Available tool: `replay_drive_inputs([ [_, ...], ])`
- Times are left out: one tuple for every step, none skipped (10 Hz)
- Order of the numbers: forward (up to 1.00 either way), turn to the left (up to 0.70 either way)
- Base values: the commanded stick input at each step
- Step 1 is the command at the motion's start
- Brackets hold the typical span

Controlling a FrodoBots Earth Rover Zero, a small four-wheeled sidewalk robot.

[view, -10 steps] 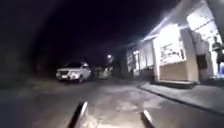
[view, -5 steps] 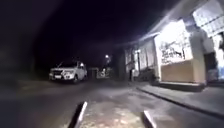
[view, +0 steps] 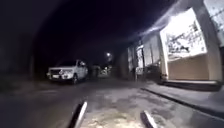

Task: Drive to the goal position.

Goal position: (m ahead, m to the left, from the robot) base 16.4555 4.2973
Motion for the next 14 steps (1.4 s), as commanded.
replay_drive_inputs([
  [1.00,0.02],
  [1.00,0.02],
  [1.00,0.02],
  [1.00,0.02],
  [1.00,0.02],
  [1.00,0.02],
  [1.00,0.02],
  [1.00,0.02],
  [1.00,0.02],
  [1.00,0.02],
  [1.00,0.02],
  [1.00,0.02],
  [1.00,0.02],
  [1.00,0.02],
])
